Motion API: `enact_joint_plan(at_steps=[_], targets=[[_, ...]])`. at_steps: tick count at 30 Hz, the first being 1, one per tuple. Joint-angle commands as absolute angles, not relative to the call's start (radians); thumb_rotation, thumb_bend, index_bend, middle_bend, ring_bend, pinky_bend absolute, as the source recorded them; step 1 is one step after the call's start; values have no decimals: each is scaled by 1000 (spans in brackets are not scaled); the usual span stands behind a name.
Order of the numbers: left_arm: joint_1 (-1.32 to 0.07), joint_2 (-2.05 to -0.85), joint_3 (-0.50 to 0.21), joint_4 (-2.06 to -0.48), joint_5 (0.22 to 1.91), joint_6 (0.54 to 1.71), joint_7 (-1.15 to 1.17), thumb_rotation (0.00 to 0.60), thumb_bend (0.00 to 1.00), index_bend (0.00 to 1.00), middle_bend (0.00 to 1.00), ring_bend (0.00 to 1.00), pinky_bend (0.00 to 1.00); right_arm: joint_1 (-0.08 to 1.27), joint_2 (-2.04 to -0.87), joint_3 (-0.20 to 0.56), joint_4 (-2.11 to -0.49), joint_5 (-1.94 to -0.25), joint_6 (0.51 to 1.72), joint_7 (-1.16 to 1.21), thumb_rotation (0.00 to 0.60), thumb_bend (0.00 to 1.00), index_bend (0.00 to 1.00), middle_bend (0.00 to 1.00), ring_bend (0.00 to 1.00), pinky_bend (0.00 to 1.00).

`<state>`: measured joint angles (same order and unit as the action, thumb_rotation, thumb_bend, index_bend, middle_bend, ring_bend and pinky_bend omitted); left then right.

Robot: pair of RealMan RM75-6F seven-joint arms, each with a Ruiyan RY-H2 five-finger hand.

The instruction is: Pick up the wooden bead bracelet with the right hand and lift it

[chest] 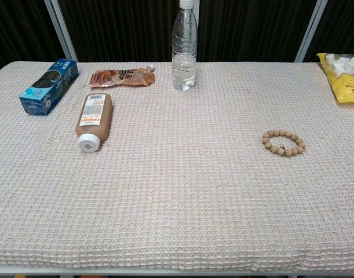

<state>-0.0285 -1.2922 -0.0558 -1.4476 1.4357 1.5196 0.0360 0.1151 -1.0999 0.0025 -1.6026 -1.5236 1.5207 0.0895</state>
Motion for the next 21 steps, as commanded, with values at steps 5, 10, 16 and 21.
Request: enact_joint_plan(at_steps=[5,10,16,21], targets=[[-30,-1294,-58,-1438,1439,1522,32,600,0,140,99,0,117,121,-1102,10,-1610,-1534,1501,79,359,101,0,55,0,0],[-35,-1296,-57,-1433,1446,1518,29,600,0,140,99,0,117,202,-1100,35,-1617,-1535,1382,25,512,245,0,106,0,0],[-36,-1293,-56,-1429,1451,1517,19,600,0,140,99,0,117,387,-1194,101,-1568,-1458,1116,-108,600,376,97,193,0,0],[-33,-1293,-56,-1419,1443,1514,2,600,0,140,99,0,117,514,-1330,138,-1453,-1382,948,-191,600,367,169,236,11,0]])
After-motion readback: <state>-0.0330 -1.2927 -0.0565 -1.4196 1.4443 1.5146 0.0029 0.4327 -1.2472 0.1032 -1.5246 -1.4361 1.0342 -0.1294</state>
